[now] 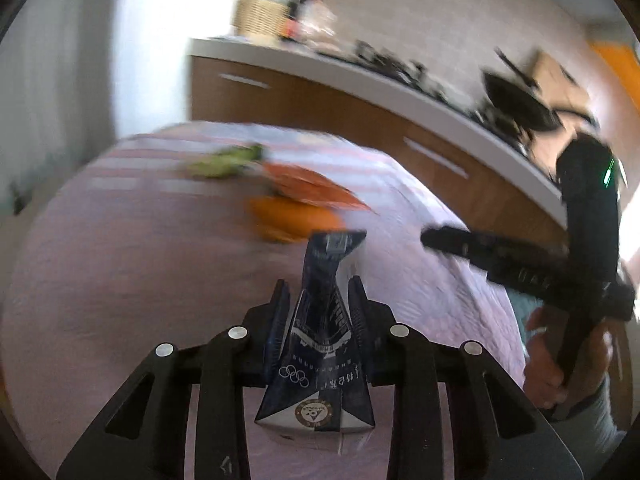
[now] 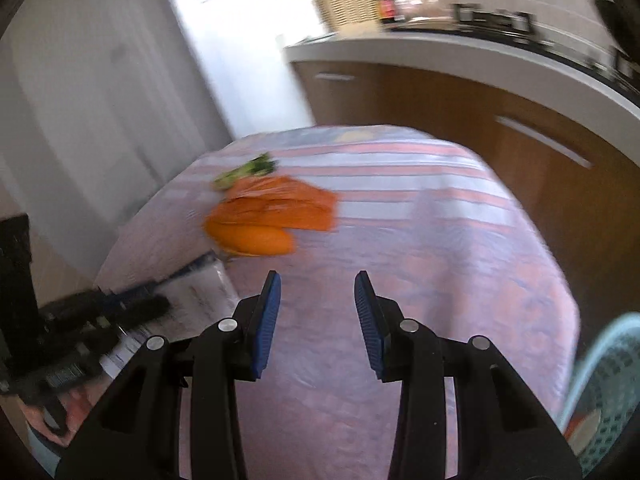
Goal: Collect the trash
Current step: 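Grasp the blue-and-white milk carton with left gripper while right grasps another orange peel, then carry the carton and orange peel over the blue basket and open both grippers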
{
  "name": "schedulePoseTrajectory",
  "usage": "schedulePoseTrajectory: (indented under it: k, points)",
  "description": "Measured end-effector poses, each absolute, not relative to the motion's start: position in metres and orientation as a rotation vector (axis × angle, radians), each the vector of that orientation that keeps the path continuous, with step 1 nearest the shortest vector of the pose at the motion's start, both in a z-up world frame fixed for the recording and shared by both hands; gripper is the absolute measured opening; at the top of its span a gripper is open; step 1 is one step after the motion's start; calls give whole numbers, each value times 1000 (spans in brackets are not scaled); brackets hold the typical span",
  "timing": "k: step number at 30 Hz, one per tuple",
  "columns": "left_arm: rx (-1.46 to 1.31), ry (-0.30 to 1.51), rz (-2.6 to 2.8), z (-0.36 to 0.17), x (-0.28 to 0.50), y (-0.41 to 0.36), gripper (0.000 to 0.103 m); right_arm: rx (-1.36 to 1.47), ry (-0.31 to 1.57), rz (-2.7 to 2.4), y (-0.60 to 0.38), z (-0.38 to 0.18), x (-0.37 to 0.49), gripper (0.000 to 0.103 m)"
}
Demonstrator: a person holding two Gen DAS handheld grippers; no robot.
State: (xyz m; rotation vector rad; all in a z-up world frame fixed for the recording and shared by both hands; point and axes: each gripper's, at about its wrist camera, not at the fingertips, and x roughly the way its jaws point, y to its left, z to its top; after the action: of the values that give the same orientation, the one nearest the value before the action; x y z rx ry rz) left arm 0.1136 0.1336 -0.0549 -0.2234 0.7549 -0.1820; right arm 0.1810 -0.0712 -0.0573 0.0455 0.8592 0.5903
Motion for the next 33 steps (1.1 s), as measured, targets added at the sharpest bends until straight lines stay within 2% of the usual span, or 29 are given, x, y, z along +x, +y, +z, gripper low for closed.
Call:
schedulePoseTrajectory:
  k: [7, 13, 15, 16, 17, 19, 21, 25, 27, 28, 33]
  points:
    - [-381, 711, -107, -59, 113, 202, 28, -25, 929, 658, -19, -74, 201, 35]
    - [-319, 791, -162, -70, 119, 185, 28, -55, 918, 657, -5, -79, 212, 35]
    - [-269, 837, -187, -77, 123, 171, 35, -49, 908, 656, -6, -77, 217, 35]
    - [-251, 854, -184, -81, 124, 167, 37, -54, 897, 652, -6, -76, 218, 40]
    - [-237, 866, -179, -85, 126, 162, 34, -59, 890, 651, -4, -75, 220, 48]
    - [-199, 881, -156, -92, 133, 154, 31, -73, 888, 669, -1, -76, 225, 55]
    - [-206, 865, -161, -92, 132, 155, 27, -92, 894, 686, 6, -78, 228, 57]
    - [-318, 789, -158, -85, 120, 180, 26, -122, 916, 747, 22, -82, 232, 59]
    - [-352, 749, -119, -81, 114, 194, 26, -148, 911, 774, 28, -82, 227, 49]
    - [-366, 730, -97, -80, 112, 201, 26, -175, 911, 776, 31, -82, 222, 32]
    - [-414, 658, 13, -81, 100, 222, 26, -177, 942, 818, 39, -80, 196, 25]
